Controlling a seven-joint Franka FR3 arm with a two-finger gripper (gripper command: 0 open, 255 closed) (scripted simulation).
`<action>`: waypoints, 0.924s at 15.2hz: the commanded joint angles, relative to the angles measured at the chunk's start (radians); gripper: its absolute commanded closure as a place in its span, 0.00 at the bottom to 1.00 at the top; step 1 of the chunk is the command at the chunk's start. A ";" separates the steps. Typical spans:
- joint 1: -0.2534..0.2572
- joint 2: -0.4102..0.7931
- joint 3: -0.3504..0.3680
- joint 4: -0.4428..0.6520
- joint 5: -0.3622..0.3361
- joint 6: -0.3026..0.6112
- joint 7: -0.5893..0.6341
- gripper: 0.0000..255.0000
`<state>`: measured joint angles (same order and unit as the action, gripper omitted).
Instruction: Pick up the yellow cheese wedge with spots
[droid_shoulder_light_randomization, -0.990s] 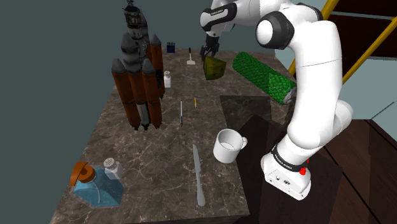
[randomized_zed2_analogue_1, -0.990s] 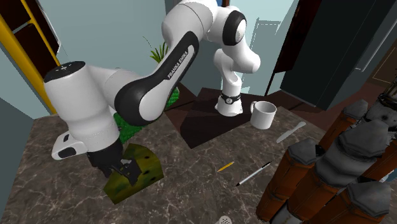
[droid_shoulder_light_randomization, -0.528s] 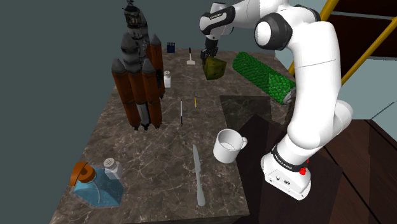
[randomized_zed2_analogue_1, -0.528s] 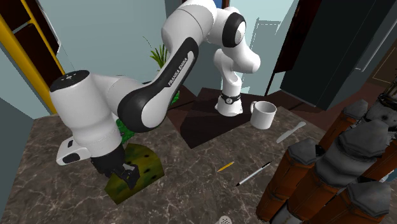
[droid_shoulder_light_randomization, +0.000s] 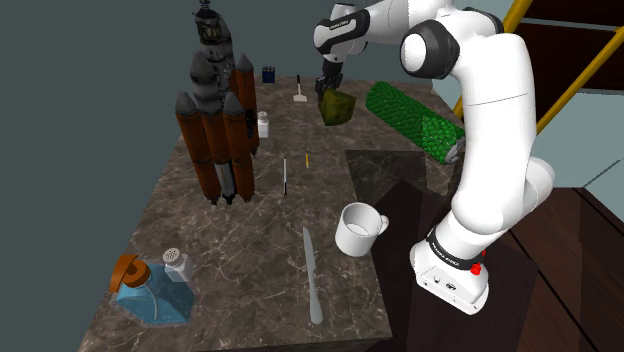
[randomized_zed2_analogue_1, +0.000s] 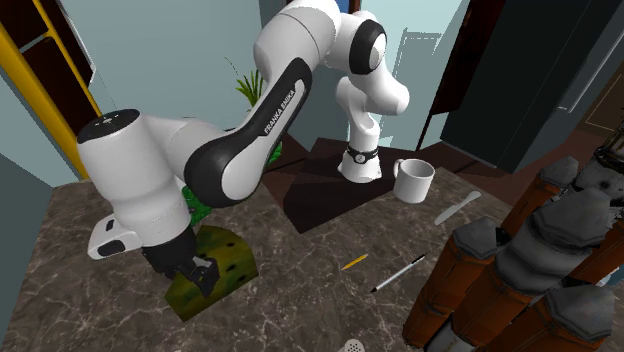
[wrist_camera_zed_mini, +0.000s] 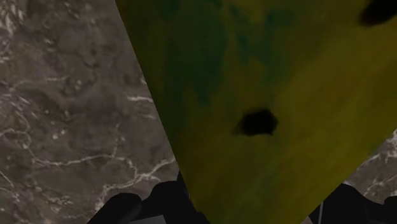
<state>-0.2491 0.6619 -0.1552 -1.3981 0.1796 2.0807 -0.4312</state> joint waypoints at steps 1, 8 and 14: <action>0.000 -0.008 -0.001 0.007 -0.002 -0.014 0.002 1.00; 0.000 -0.040 -0.006 0.050 -0.010 -0.089 0.010 1.00; -0.001 -0.059 -0.008 0.101 -0.015 -0.158 0.018 1.00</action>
<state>-0.2478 0.6019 -0.1633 -1.3158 0.1646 1.9382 -0.4132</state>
